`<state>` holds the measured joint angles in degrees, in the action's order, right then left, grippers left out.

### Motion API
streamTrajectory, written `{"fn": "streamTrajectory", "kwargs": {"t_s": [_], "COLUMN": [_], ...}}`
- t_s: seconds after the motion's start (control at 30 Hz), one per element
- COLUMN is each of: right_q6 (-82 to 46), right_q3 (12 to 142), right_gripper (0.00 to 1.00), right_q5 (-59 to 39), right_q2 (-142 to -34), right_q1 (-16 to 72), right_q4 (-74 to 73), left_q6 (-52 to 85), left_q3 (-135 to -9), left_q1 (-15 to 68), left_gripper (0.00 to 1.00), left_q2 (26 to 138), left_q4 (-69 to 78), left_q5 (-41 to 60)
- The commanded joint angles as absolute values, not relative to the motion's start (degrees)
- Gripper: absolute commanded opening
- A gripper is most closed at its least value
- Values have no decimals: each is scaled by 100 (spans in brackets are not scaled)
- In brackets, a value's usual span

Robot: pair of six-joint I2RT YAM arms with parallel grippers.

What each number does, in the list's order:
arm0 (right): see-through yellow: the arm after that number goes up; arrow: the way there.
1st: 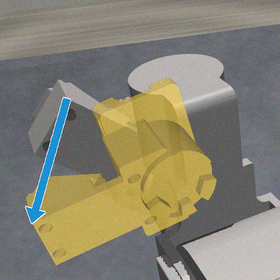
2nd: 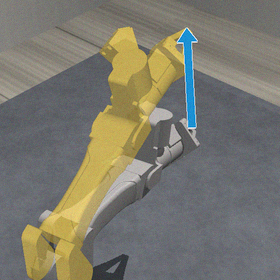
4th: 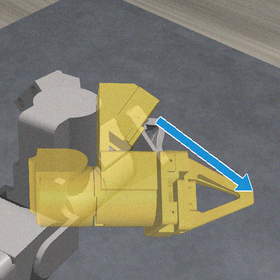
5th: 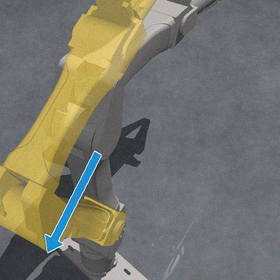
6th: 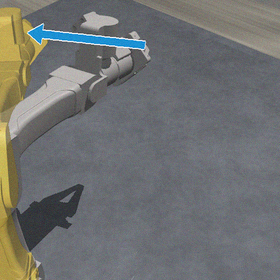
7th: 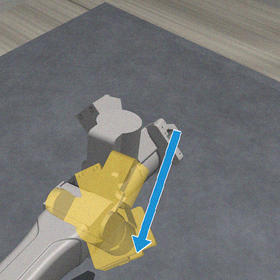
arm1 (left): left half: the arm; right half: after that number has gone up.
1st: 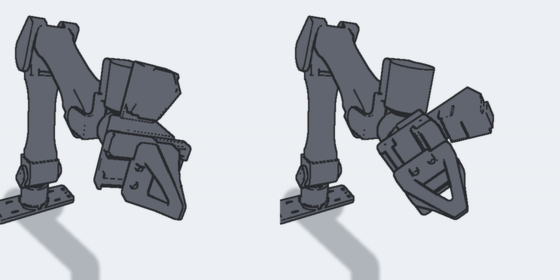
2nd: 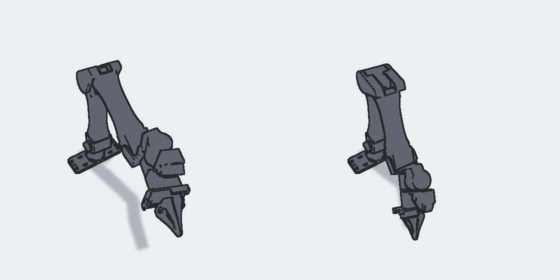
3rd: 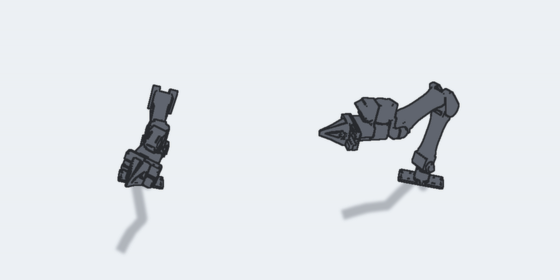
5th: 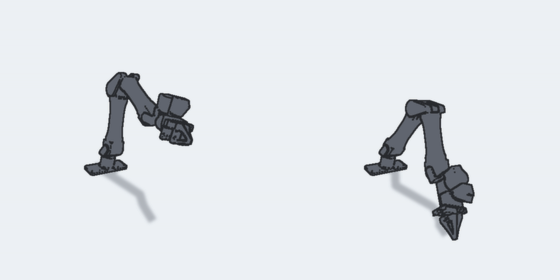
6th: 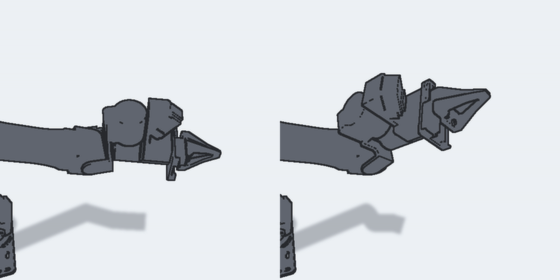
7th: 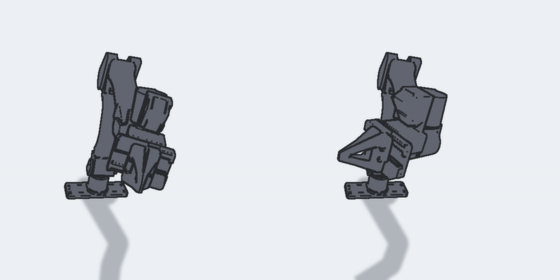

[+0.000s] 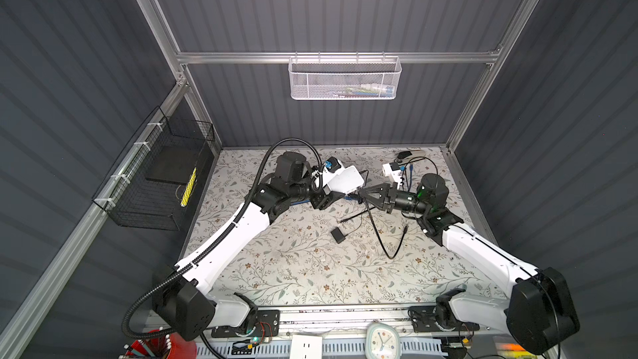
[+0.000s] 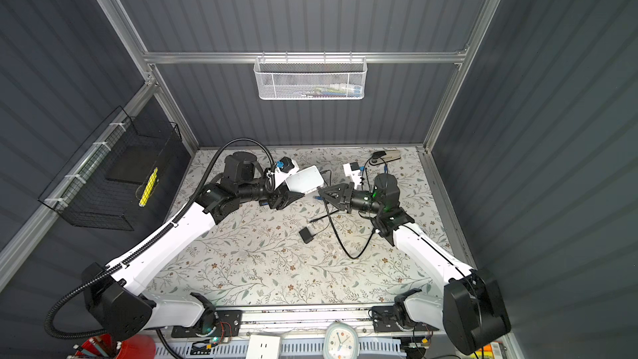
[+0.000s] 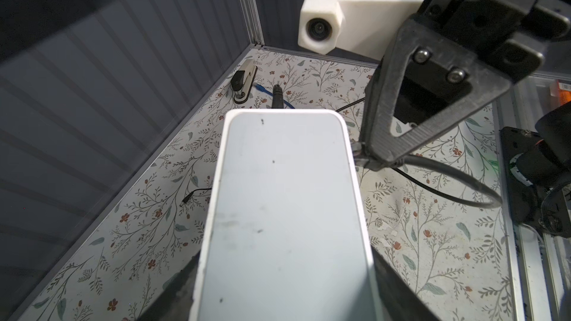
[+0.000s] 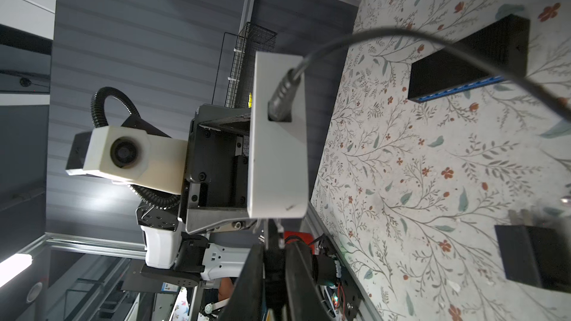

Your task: Insert the plug into the switch port

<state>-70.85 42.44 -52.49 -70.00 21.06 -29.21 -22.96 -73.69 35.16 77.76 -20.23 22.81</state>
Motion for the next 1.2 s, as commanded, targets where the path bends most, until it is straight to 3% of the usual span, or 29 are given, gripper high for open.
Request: {"fn": "streamTrajectory", "kwargs": {"t_s": [0.0,0.13,0.27,0.43,0.53,0.7,0.83,0.97,1.1,1.17], "right_q6": [-7276,-7374,-7829,-9041,-7975,-8899,-7957,-9377,-8377,-8738], "right_q3": [4175,4176,4245,4608,5186,5213,5480,5471,5598,5875], "right_gripper": [11,0,0,0,0,0,0,0,0,0], "right_q5": [-5299,-5266,-5061,-4990,-5130,-4681,-4545,-4764,-4476,-4696], "right_q2": [-7012,-7042,-7305,-8269,-8274,-8793,-8638,-9447,-9022,-9235], "right_q1": [2127,2127,2116,1953,1921,1971,2035,2013,1953,1868], "right_q4": [-3302,-3496,-4092,-6042,-4412,-5686,-4256,-6999,-5094,-5449], "left_q6": [-2372,-2440,-2901,-3527,-3467,-3075,-2380,-1846,-2205,-2519], "left_q3": [-7703,-7797,-8283,-8871,-8776,-8542,-8250,-7876,-7975,-8032], "left_q1": [3525,3526,3688,4220,4242,4239,4237,4245,4381,4458], "left_gripper": [27,27,27,25,25,24,24,25,25,25], "left_q2": [7775,7833,8087,8606,8609,8628,8628,8691,8842,8956], "left_q4": [-1973,-2141,-2901,-4200,-4228,-3845,-3023,-2479,-3003,-3410], "left_q5": [2540,2764,3405,3692,3950,4411,4867,5280,5230,5209]}}
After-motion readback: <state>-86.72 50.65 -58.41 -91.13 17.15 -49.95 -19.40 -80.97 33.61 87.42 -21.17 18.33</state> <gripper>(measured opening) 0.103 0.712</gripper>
